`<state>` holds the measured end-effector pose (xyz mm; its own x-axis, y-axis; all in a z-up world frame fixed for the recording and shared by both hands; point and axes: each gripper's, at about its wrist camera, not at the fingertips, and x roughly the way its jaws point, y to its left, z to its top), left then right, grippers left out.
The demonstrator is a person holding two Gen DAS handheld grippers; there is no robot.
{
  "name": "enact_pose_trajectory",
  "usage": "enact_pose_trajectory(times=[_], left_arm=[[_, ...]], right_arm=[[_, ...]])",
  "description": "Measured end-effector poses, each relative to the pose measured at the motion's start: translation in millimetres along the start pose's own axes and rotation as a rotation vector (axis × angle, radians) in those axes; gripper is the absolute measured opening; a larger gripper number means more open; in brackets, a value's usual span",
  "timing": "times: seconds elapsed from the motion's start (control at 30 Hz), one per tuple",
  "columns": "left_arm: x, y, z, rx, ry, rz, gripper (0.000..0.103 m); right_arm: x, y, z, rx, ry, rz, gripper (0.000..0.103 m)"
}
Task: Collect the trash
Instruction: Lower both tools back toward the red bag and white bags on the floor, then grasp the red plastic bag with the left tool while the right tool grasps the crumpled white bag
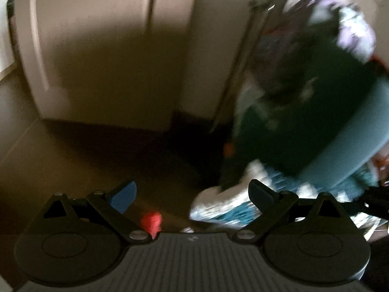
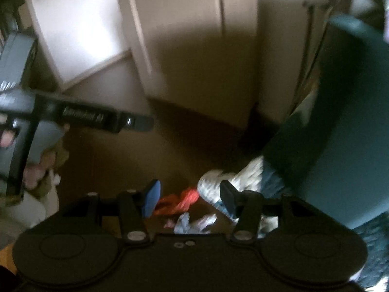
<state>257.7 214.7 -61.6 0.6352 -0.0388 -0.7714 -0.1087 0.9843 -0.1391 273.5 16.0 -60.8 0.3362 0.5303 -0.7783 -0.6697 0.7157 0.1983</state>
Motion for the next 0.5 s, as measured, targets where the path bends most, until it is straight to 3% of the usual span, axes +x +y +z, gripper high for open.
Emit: enact_pose_trajectory(times=[0.2, 0.5], left_arm=[[82.4, 55.1, -39.6, -0.045, 0.119, 0.071, 0.099], [207.6, 104.5, -88.7, -0.128, 0.285, 0.135, 0.099]], right_arm=[[90.2, 1.9, -33.6, -0.033, 0.128, -0.002, 0.054], [214.4, 3.6, -84.5, -0.133, 0.31, 0.051, 0.054]])
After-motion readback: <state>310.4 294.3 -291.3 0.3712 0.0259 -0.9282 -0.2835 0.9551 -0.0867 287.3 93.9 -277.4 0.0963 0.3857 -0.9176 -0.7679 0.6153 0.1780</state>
